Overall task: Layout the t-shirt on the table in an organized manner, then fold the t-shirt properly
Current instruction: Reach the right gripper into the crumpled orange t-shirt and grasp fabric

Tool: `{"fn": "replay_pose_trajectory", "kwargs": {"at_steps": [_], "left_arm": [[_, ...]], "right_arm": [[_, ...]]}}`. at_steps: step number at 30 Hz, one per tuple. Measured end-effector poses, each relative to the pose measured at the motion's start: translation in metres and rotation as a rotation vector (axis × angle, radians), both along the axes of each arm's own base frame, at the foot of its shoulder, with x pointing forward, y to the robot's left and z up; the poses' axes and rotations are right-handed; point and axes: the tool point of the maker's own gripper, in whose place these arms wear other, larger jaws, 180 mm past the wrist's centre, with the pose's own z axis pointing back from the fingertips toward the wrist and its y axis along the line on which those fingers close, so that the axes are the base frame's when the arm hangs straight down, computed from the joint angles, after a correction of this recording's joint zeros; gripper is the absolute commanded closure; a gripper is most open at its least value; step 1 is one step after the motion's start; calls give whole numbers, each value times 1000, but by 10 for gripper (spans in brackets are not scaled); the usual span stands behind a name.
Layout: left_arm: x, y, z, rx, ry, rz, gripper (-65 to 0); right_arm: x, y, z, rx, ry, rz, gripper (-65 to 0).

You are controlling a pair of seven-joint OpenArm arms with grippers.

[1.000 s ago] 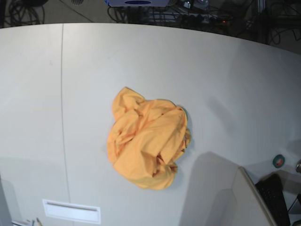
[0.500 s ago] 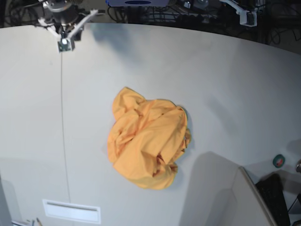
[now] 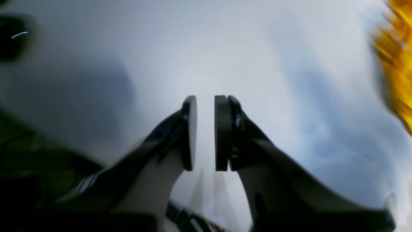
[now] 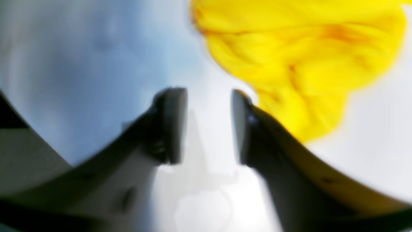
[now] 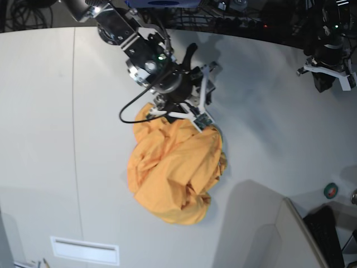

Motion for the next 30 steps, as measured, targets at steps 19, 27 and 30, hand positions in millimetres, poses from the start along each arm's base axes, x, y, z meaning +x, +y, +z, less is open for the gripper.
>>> {"fn": "replay_pose_trajectory", "kwargs": {"at_steps": [19,27,30], "left_arm": [[-2,20,9,22,2,41,-105],[1,19,8,18,-2,35,-105],[-2,27,1,18,14,58,-105]], "right_arm": [[71,9,-69,-204,-143,63,-327],[69,-29,-90,-202,-60,-77,-35],[58,-49,-93,-197,-16,-135,-42]]}}
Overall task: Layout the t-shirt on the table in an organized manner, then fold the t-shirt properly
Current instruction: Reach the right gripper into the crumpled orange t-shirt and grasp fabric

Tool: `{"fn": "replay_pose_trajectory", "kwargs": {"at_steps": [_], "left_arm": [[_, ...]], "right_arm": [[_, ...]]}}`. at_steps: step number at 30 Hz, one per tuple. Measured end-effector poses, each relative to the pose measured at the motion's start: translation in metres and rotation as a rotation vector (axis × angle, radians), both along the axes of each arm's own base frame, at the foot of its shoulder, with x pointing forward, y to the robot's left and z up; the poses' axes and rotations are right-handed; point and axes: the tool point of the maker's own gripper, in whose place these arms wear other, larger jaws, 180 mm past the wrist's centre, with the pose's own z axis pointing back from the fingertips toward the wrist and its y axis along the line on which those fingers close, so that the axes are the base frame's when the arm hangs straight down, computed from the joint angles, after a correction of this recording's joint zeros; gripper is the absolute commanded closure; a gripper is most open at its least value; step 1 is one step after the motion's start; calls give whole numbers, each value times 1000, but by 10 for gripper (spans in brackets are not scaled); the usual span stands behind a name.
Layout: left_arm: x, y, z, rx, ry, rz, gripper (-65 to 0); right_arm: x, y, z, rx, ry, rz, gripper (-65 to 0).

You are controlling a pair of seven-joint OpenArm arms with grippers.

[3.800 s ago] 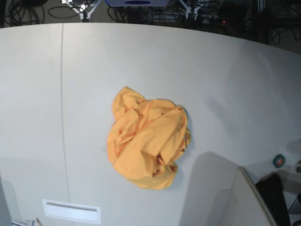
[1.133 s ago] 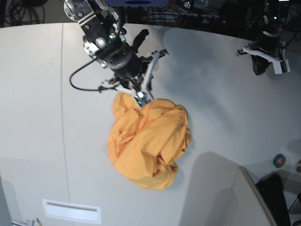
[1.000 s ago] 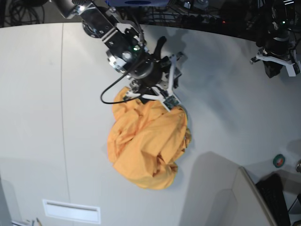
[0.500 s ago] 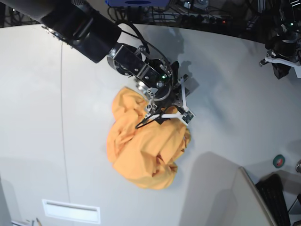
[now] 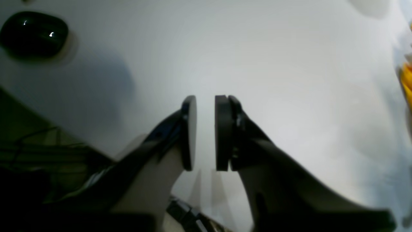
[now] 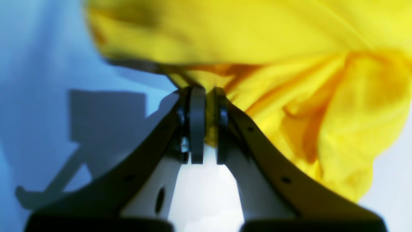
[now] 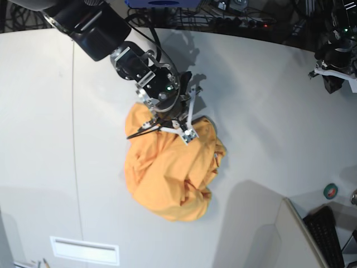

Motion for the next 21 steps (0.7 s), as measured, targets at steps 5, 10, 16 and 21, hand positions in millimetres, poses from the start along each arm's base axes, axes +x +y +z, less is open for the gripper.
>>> {"fn": "replay_pose_trajectory", "kwargs": {"at_steps": [5,10,16,21], "left_arm": [[-11,6,-18,-21,43,33,-105],[-9,6,-16,-19,34,34,-105],[0,8,-12,-16,9,41,-107],[0,4,-14,-24,12,34,-109]], "right_arm": [[-19,-58,10,-50,46,-100,-200],[-51,-24,69,67,2,-29,-311],[-57,22,72,91,21,69,-318],[-34,44,53,61,47,67,-320]]}}
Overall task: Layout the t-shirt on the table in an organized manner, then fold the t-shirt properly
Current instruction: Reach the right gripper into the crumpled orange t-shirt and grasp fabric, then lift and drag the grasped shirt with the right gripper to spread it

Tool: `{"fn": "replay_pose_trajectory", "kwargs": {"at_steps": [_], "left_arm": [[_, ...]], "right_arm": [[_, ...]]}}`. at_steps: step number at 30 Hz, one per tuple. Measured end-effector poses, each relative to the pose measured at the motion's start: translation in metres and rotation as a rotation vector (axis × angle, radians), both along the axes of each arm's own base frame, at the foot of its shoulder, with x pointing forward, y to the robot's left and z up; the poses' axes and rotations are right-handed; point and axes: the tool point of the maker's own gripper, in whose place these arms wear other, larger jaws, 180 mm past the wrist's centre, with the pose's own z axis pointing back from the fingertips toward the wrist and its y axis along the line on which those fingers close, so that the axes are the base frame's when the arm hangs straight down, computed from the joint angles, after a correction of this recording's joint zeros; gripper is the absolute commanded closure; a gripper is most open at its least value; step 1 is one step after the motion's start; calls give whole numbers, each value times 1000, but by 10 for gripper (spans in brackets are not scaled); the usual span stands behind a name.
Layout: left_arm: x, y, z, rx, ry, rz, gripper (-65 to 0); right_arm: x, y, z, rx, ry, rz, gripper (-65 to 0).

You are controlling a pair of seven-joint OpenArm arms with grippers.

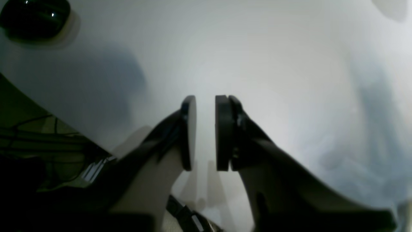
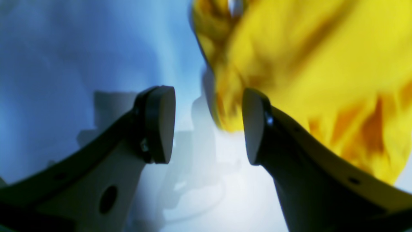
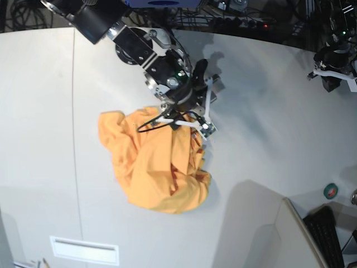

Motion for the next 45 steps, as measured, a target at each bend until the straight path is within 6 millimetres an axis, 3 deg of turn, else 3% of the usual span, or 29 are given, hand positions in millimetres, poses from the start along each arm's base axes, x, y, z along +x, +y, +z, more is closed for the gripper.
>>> {"fn": "replay_pose_trajectory", "kwargs": {"at_steps": [3,7,11,13,15,16,17,24,30,35,41,43,45], "left_arm": [[0,1,0,2,0,1,-109],[-1,-1,-1,-1,4,-1,-109],[6,-13,0,-21,-11,-79,-107],[9,-21,0,-36,-23,-108,-107],[14,-29,-3,-50,-30,-120,-104],[17,-34,-6,-57,-23,-127,-102],[21,-41,-7,-70,-27,-146,-102],[41,-85,-19,-127,-29,-247,-100],[51,-97,-33,-156,-15,-268,-99],[52,-106,-44,-85,50,-339,-99],[59,-130,-49,-41,58,-394,-109],[57,-128,-51,-38,71,-394,-120],[60,-122,-48,-19,63,-384,-179]], "right_arm": [[8,4,-11,-17,1,10,-320],[20,-25,-33,-98,-7,-48,-315],[27,-30,-37,-97,-43,-75,-308],[29,-33,-37,-101,-50,-95,-218],[30,-38,-38,-109,-53,-113,-47],[31,-39,-38,-107,-54,-114,0],[31,-41,-36,-105,-57,-116,0],[17,-42,9,23,-144,-117,0],[26,-67,56,48,-210,-142,0],[54,-110,99,98,-281,-305,0],[70,-171,99,52,-268,-467,0],[74,-187,101,19,-281,-459,0],[79,-201,103,4,-290,-471,0]]}}
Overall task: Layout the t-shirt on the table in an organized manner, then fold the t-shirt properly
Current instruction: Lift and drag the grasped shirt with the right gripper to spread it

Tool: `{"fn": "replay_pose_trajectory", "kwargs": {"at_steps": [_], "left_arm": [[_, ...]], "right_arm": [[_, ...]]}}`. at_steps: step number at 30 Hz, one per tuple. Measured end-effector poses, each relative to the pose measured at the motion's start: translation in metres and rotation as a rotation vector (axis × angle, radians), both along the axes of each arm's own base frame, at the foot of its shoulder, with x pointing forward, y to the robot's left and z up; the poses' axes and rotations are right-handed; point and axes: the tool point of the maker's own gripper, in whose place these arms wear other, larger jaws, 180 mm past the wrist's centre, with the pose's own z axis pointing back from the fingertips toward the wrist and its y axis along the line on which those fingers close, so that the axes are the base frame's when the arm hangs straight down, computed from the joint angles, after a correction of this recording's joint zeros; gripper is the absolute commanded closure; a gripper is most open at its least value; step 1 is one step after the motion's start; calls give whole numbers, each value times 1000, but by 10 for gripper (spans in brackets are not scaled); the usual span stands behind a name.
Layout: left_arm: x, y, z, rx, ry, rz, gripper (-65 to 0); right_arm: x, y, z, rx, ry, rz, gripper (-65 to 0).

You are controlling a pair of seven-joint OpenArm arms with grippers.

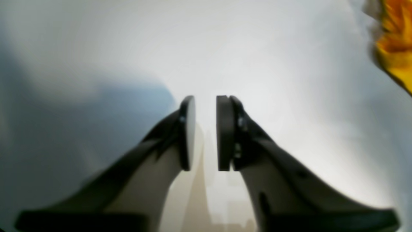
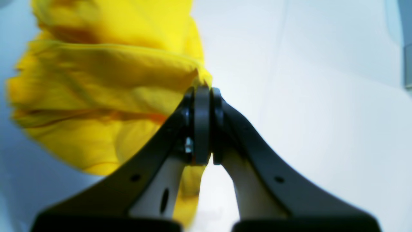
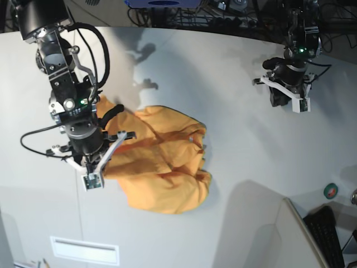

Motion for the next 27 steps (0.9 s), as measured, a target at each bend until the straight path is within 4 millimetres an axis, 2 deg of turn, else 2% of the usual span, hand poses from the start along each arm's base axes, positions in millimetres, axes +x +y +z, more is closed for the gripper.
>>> {"fn": "replay_pose_trajectory", "kwargs": {"at_steps": [4,6,9,13,15,16,19,20,21,22,24,26,27], "left_arm": [[2,1,1,6,-3,-2,-318],[0,1,0,7,1,-2,-355],[-1,7,2,4,-3,7,-362],[-3,26,7,24,-13,59,-367],[-4,33,9,31,-14,77,-367],[-4,36,10,34,-18,86,-367],[-6,45,13,40,-22,104,-369],[-6,48,14,44,-23,114,-369],[-7,54,15,51,-27,125,-369],[-8,58,17,58,-30,139,-369],[-8,63,19,61,-35,152,-369],[-10,70,21,68,-39,166,-369],[-10,72,22,70,-40,171,-369]], "right_arm": [[18,-37,15,6,-44,-97,0],[26,-61,15,-10,-50,-159,0],[22,-103,0,-47,-7,-250,0],[7,-144,-39,-44,113,-378,0],[3,-151,-47,-55,143,-397,0],[3,-149,-48,-51,146,-394,-62],[-7,-138,-43,-29,160,-382,-311],[-9,-126,-33,-3,128,-361,-347],[-16,-109,-24,16,100,-315,-351],[-22,-83,-16,34,85,-217,-339],[-32,-22,-7,65,61,-9,-326],[-38,30,-9,119,41,120,-332],[-39,47,-13,120,32,167,-336]]}}
